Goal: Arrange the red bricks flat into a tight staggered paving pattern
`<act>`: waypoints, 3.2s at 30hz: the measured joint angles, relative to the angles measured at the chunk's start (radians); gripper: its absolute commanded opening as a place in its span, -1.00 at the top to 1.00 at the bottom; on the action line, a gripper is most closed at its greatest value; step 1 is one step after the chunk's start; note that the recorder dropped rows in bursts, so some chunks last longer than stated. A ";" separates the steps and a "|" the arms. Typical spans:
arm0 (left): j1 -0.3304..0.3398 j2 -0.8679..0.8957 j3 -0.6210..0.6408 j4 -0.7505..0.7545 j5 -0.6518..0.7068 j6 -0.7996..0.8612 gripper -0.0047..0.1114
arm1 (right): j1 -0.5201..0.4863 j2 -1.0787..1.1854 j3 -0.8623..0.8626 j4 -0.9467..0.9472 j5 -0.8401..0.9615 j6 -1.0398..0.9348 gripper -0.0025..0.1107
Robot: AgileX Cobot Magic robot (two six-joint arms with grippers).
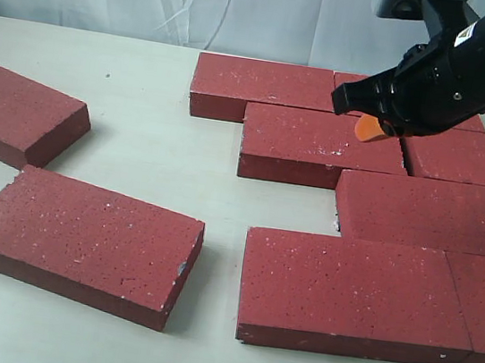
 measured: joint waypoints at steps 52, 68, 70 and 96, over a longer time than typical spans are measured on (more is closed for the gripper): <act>0.006 0.743 -0.565 -0.162 0.918 0.069 0.92 | 0.000 0.017 0.000 0.092 0.000 -0.037 0.97; 0.006 1.380 -0.823 -0.113 0.927 0.097 0.92 | 0.213 0.027 0.000 0.170 -0.033 -0.146 0.97; 0.006 1.424 -0.831 -0.112 0.913 0.097 0.92 | 0.257 0.029 0.000 0.170 -0.046 -0.146 0.97; 0.006 1.725 -0.857 -0.277 0.864 0.272 0.92 | 0.638 0.379 -0.210 0.082 0.132 -0.161 0.97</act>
